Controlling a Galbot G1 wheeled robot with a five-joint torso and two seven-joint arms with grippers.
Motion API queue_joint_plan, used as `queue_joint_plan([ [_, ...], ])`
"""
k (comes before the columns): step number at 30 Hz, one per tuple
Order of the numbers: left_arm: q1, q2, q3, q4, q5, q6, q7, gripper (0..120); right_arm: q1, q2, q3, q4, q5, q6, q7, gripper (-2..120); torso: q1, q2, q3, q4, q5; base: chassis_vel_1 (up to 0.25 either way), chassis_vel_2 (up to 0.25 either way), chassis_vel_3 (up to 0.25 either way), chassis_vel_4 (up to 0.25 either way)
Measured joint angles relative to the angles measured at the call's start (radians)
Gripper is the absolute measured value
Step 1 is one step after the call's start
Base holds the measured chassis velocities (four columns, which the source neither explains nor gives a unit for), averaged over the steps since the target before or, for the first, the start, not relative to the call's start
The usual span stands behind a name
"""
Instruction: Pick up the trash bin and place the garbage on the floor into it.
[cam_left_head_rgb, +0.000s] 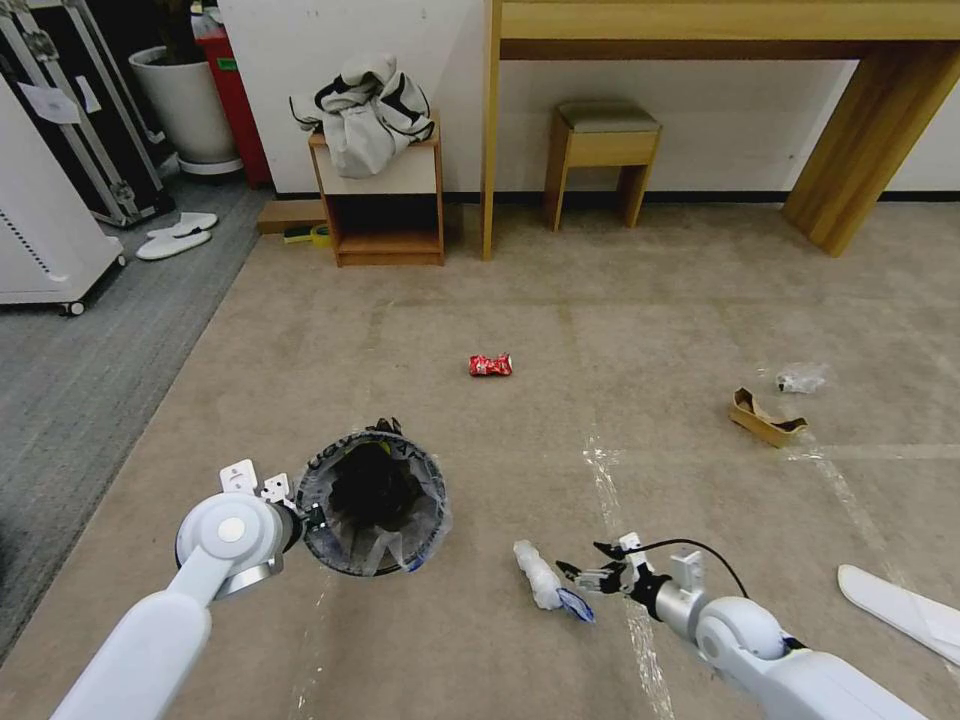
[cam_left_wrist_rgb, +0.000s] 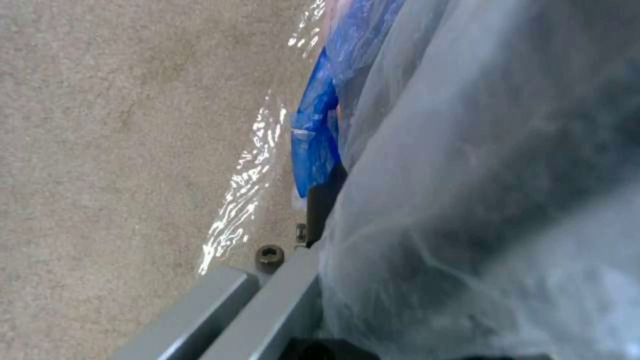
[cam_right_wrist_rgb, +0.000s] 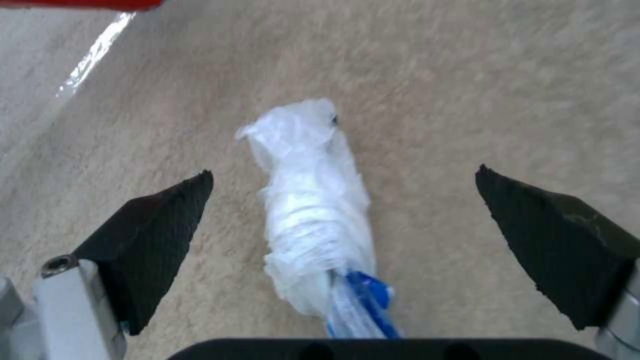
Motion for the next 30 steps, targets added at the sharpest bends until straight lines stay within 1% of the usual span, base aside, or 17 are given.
queue_joint_plan([
  [3,-0.002,-0.008,0.001,0.003,0.004,0.0,0.002,0,0.021,0.011,-0.028,-0.021,0.018,-0.014,0.005,100,0.0,0.0,0.0,0.0,0.0,0.0,0.0,0.0,0.0],
  [5,-0.006,-0.018,0.003,0.008,0.008,0.0,0.006,0,0.055,0.027,-0.068,-0.061,0.045,-0.027,0.01,100,0.0,0.0,0.0,-0.0001,0.0,0.0,0.0,0.0,0.0],
  [8,-0.007,-0.023,0.003,0.011,0.008,0.0,0.007,0,0.069,0.036,-0.082,-0.088,0.051,-0.031,0.012,100,0.0,0.0,0.0,-0.0001,0.0,0.0,0.0,0.0,0.0],
  [10,-0.009,-0.028,0.003,0.015,0.01,0.0,0.009,0,0.092,0.049,-0.102,-0.13,0.06,-0.035,0.012,100,0.0,0.0,0.0,-0.0001,0.0002,0.0,0.0,0.0,0.0],
  [11,-0.009,-0.028,0.003,0.015,0.01,0.0,0.009,0,0.092,0.049,-0.102,-0.13,0.06,-0.035,0.012,100,0.0,0.0,0.0,-0.0001,0.0002,0.0,0.0,0.0,0.0],
  [12,-0.01,-0.032,0.003,0.018,0.01,0.0,0.011,0,0.111,0.057,-0.121,-0.166,0.063,-0.036,0.01,100,0.0,0.0,0.0,-0.0001,0.0,0.0,0.0,0.0,0.0],
  [13,-0.012,-0.035,0.003,0.021,0.01,0.0,0.011,0,0.124,0.064,-0.135,-0.195,0.064,-0.035,0.005,100,0.0,0.0,0.0,0.0,0.0,0.0,0.0,0.0,0.0],
  [14,-0.012,-0.035,0.003,0.021,0.01,0.0,0.011,0,0.124,0.064,-0.135,-0.195,0.064,-0.035,0.005,100,0.0,0.0,0.0,0.0,0.0,0.0,0.0,0.0,0.0],
  [16,-0.016,-0.042,0.003,0.029,0.012,0.0,0.014,0,0.152,0.086,-0.16,-0.26,0.063,-0.029,-0.012,100,0.0,0.0,0.0,-0.0004,-0.0001,0.0,0.0,0.0,0.0],
  [19,-0.018,-0.045,0.004,0.032,0.013,0.0,0.016,0,0.165,0.099,-0.167,-0.286,0.06,-0.022,-0.018,100,0.0,0.0,0.0,-0.0003,-0.0006,0.0,0.0,0.0,0.0],
  [20,-0.021,-0.051,0.006,0.039,0.015,0.0,0.018,0,0.189,0.12,-0.177,-0.335,0.047,-0.008,-0.03,100,0.0,0.001,-0.001,-0.0002,-0.0009,0.0,0.0,0.0,0.0],
  [21,-0.022,-0.055,0.006,0.043,0.018,0.0,0.02,0,0.201,0.129,-0.183,-0.355,0.044,-0.004,-0.033,100,0.0,0.001,-0.001,-0.0001,-0.0009,0.0,0.0,0.0,0.0],
  [25,-0.025,-0.063,0.008,0.051,0.023,0.0,0.024,0,0.224,0.146,-0.195,-0.386,0.043,-0.003,-0.037,100,0.0,0.001,-0.001,-0.0006,-0.0015,0.0,0.0,0.0,0.0],
  [26,-0.028,-0.067,0.009,0.057,0.026,0.0,0.026,0,0.238,0.156,-0.201,-0.401,0.043,-0.003,-0.037,100,0.0,0.001,-0.001,-0.0004,-0.0008,0.0,0.0,0.0,0.0],
  [27,-0.029,-0.071,0.01,0.063,0.031,0.0,0.03,0,0.249,0.167,-0.209,-0.414,0.038,-0.002,-0.038,100,0.0,0.001,-0.001,-0.0012,-0.0013,0.0,0.0,0.0,0.0],
  [29,-0.031,-0.075,0.011,0.068,0.035,0.0,0.033,0,0.262,0.177,-0.218,-0.425,0.034,-0.002,-0.039,100,0.0,0.001,0.0,-0.0014,-0.0019,0.0,0.0,0.0,0.0],
  [30,-0.032,-0.077,0.012,0.071,0.036,0.0,0.035,0,0.27,0.184,-0.223,-0.431,0.033,-0.002,-0.038,100,0.0,0.001,0.0,-0.0014,-0.0012,0.0,0.0,0.0,0.0],
])
